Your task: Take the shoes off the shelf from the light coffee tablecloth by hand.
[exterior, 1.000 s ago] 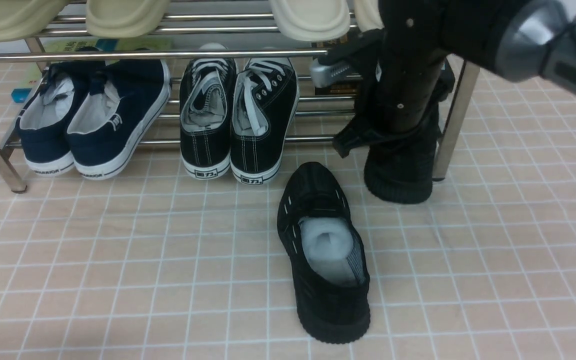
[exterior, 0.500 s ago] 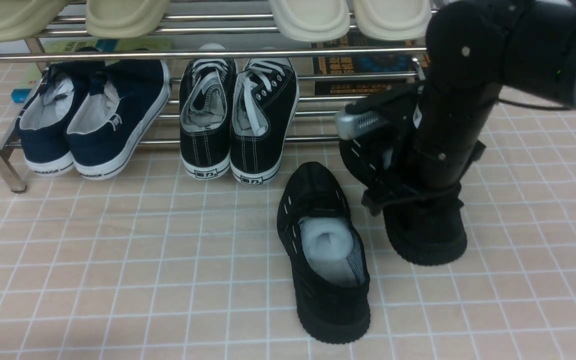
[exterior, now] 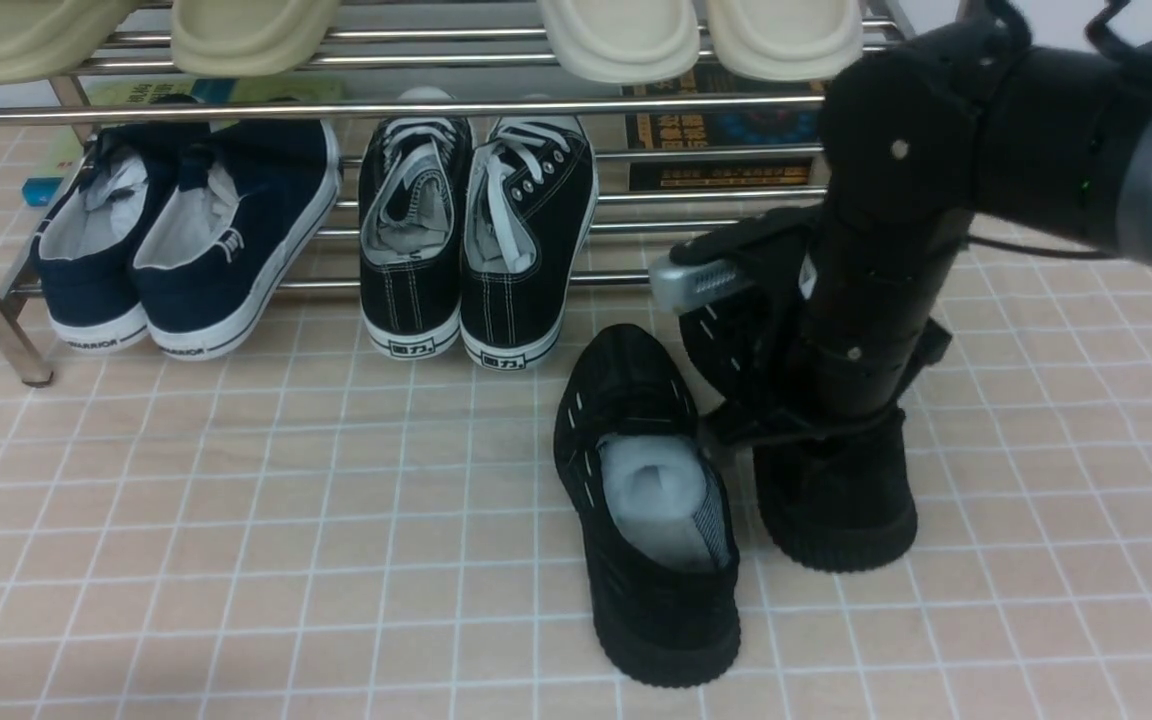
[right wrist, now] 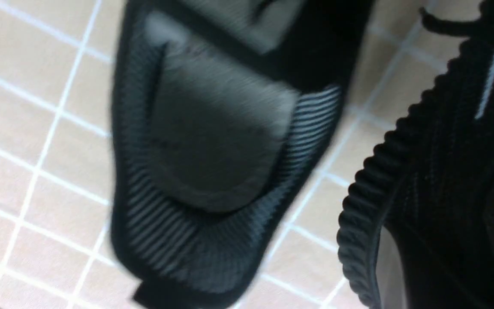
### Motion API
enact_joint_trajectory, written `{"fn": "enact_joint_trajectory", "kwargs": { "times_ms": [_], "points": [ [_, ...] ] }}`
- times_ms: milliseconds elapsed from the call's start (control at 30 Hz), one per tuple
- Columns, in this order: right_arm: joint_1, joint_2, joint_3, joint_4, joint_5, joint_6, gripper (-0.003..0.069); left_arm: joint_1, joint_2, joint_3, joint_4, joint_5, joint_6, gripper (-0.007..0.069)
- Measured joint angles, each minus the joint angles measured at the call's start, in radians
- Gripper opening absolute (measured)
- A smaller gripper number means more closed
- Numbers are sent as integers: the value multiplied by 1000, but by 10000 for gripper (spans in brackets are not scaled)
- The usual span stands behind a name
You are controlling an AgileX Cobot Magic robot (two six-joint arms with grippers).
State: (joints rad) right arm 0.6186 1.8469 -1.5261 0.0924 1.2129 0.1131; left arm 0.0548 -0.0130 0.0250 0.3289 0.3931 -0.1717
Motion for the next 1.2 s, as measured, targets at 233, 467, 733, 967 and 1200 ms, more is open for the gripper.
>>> {"fn": "enact_joint_trajectory", "kwargs": {
  "times_ms": [233, 467, 733, 967, 1200],
  "points": [
    [24, 0, 33, 4, 9, 6, 11, 0, 0, 0, 0, 0, 0, 239],
    [24, 0, 32, -1, 9, 9, 14, 0, 0, 0, 0, 0, 0, 239],
    [24, 0, 32, 0, 9, 36, 113, 0, 0, 0, 0, 0, 0, 239],
    [24, 0, 19, 15, 9, 37, 415, 0, 0, 0, 0, 0, 0, 239],
    [24, -145, -12, 14, 10, -26, 315, 0, 0, 0, 0, 0, 0, 239]
  ]
}}
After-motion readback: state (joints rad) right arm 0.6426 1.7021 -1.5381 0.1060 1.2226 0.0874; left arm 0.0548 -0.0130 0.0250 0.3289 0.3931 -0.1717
